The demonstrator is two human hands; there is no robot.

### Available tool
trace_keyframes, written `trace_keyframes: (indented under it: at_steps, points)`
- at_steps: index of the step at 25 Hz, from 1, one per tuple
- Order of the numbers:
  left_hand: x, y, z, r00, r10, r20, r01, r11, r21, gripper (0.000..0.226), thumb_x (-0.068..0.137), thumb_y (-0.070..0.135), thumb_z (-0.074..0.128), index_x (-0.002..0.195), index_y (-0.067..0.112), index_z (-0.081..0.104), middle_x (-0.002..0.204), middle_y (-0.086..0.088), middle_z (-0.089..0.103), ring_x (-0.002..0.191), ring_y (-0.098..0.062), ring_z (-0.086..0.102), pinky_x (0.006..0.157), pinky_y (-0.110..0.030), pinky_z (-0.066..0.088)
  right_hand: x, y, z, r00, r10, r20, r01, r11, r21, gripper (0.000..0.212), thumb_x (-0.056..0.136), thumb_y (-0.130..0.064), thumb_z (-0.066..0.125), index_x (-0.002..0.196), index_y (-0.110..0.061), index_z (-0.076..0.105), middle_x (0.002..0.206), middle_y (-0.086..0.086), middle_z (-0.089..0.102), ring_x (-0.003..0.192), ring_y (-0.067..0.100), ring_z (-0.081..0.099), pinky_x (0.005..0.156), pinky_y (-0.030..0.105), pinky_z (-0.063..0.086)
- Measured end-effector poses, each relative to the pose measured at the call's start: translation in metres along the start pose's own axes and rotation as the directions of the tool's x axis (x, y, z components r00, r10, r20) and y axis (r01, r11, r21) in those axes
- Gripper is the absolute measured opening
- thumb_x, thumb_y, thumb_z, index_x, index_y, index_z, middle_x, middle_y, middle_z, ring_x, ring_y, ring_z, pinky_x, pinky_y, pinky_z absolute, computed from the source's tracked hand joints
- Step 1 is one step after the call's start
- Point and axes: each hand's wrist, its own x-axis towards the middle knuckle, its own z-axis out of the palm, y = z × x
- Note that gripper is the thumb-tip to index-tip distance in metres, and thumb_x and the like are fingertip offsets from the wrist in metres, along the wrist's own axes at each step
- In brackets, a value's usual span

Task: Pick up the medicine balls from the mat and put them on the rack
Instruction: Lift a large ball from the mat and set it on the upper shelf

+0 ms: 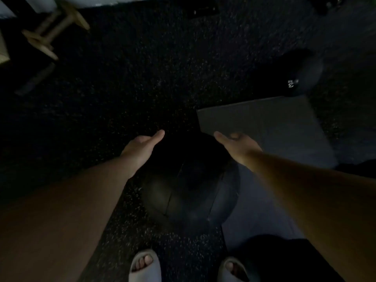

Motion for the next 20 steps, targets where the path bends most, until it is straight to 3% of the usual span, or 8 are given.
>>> trace_keyframes:
  at_steps: [3,5,8,11,15,18,20]
  points:
    - [0.041,-0.034,0.008,0.997,-0.071,0.004,0.071,0.995,-0.064,0.084,0.083,0.087,0.058,0.140,0.026,0.068,0.146,-0.003,0.065,0.124,-0.025,0.059,0.099,-0.038,0.040,0.033,0.008,0.026,0.997,0.070,0.029,-0.071,0.996,0.062,0.116,0.072,-0.100,0.044,0.154,-0.018,0.049,0.158,0.012,0.051,0.140,0.039,0.051,0.107,0.043,0.041]
    - [0.054,-0.052,0.015,0.981,-0.188,0.055,0.194,0.970,-0.144,0.107,0.073,0.094,0.061,0.154,0.025,0.056,0.159,-0.009,0.055,0.133,-0.030,0.055,0.107,-0.048,0.040,0.040,0.019,0.041,0.988,0.153,0.035,-0.157,0.968,0.194,0.122,0.063,-0.104,0.047,0.154,-0.022,0.050,0.159,0.012,0.050,0.140,0.040,0.050,0.110,0.047,0.039]
    - [0.057,-0.065,0.020,0.932,-0.337,0.134,0.361,0.900,-0.245,0.148,0.041,0.107,0.066,0.164,0.026,0.041,0.163,-0.015,0.049,0.144,-0.041,0.050,0.117,-0.070,0.036,0.044,0.038,0.053,0.944,0.321,0.082,-0.326,0.856,0.401,0.144,0.042,-0.107,0.058,0.155,-0.017,0.049,0.160,0.015,0.049,0.143,0.044,0.047,0.118,0.058,0.031]
    - [0.062,-0.067,0.024,0.937,-0.308,0.166,0.348,0.867,-0.357,0.141,0.040,0.100,0.075,0.157,0.025,0.052,0.154,-0.014,0.059,0.134,-0.037,0.059,0.121,-0.062,0.040,0.044,0.043,0.057,0.916,0.378,0.132,-0.386,0.747,0.541,0.158,0.022,-0.104,0.070,0.151,-0.014,0.054,0.150,0.017,0.059,0.134,0.044,0.056,0.118,0.058,0.039]
    - [0.049,-0.051,0.021,0.961,-0.231,0.149,0.269,0.903,-0.335,0.112,0.047,0.093,0.076,0.141,0.032,0.067,0.130,-0.006,0.071,0.117,-0.030,0.066,0.113,-0.048,0.049,0.027,0.049,0.055,0.929,0.371,0.016,-0.284,0.684,0.671,0.143,0.023,-0.099,0.076,0.140,-0.017,0.065,0.132,0.011,0.071,0.119,0.037,0.066,0.112,0.052,0.049]
    - [0.042,-0.004,-0.007,0.985,-0.142,0.097,0.162,0.958,-0.238,0.125,0.043,0.095,0.071,0.152,0.035,0.057,0.140,-0.003,0.065,0.117,-0.031,0.066,0.109,-0.051,0.050,0.005,0.040,0.047,0.942,0.334,-0.004,-0.197,0.565,0.801,0.120,0.033,-0.093,0.082,0.129,-0.021,0.073,0.115,0.005,0.080,0.103,0.030,0.077,0.098,0.046,0.058]
    - [0.031,0.049,-0.038,0.994,-0.075,0.078,0.087,0.981,-0.173,0.133,0.037,0.096,0.070,0.155,0.038,0.050,0.140,-0.001,0.061,0.106,-0.027,0.065,0.097,-0.051,0.050,-0.012,0.017,0.033,0.958,0.286,0.004,-0.139,0.456,0.879,0.109,0.040,-0.089,0.084,0.128,-0.025,0.074,0.117,0.003,0.081,0.103,0.028,0.078,0.097,0.047,0.058]
